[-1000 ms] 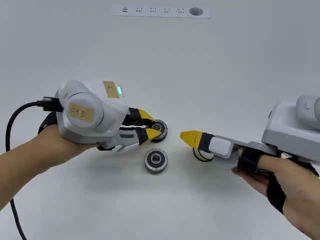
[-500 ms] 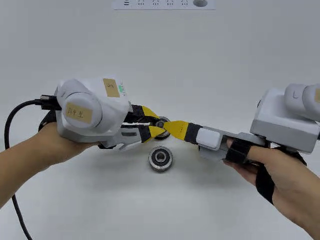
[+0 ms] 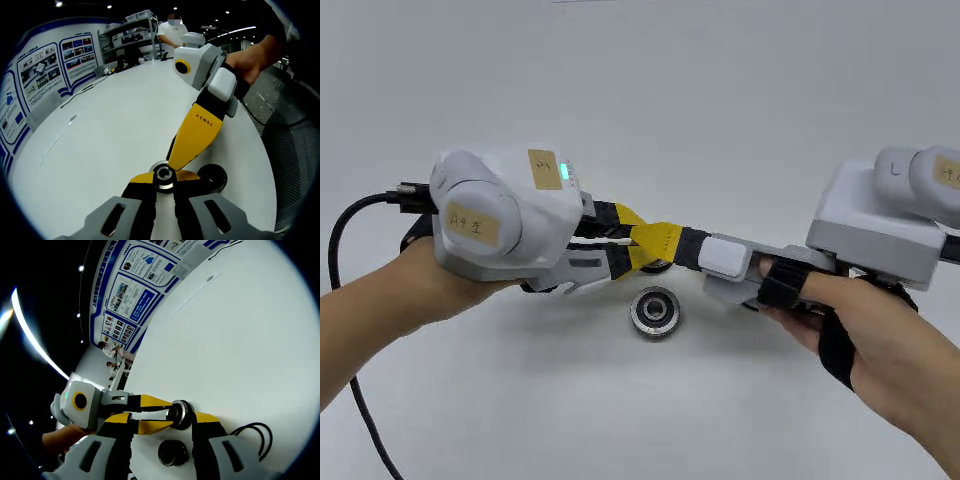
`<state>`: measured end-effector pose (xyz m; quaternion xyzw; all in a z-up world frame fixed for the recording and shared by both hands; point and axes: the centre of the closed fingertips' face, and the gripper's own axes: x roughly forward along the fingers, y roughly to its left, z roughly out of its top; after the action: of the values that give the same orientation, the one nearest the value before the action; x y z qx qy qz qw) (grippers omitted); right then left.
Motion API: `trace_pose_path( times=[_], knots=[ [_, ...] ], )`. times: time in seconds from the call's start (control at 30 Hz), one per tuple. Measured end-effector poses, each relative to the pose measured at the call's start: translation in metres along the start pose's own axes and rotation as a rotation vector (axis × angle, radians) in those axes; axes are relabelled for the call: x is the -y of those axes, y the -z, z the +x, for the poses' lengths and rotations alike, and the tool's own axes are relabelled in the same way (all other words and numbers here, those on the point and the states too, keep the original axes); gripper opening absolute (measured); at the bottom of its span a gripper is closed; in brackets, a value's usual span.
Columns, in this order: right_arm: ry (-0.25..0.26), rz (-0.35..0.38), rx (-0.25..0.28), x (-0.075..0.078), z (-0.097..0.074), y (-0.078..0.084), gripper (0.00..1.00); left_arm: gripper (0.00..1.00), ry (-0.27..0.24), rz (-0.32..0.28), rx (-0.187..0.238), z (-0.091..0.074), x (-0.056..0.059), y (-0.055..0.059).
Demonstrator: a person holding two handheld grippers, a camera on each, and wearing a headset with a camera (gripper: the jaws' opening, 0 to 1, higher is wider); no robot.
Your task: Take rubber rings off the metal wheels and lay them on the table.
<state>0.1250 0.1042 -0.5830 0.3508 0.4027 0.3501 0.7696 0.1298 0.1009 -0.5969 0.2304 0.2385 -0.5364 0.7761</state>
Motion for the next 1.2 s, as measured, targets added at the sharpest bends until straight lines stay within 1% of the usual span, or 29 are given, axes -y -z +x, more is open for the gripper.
trace_pose_path(
  times=[0.17,0.53,0.73,0.93,1.2],
  knots=[
    [-0.002,0.002,-0.01,0.0005,0.0026,0.0017,0.49,0.12,0.002,-0.001,-0.001,0.0002,-0.0005,-0.0001],
    [-0.008,0.023,-0.007,-0.0006,0.0009,0.0025,0.48,0.12,-0.001,-0.004,-0.005,0.0004,-0.0007,-0.0004],
    [-0.011,0.028,0.005,-0.0004,-0.0008,0.0015,0.48,0.12,-0.002,-0.004,-0.007,0.0004,-0.0006,-0.0001],
    [-0.013,0.028,0.014,-0.0013,-0.0022,0.0,0.46,0.12,-0.001,-0.004,-0.01,0.0002,-0.0003,0.0001],
    [-0.007,0.017,0.009,-0.0021,-0.0014,0.0014,0.47,0.12,-0.002,-0.003,-0.011,-0.0001,0.0007,0.0005]
  ],
)
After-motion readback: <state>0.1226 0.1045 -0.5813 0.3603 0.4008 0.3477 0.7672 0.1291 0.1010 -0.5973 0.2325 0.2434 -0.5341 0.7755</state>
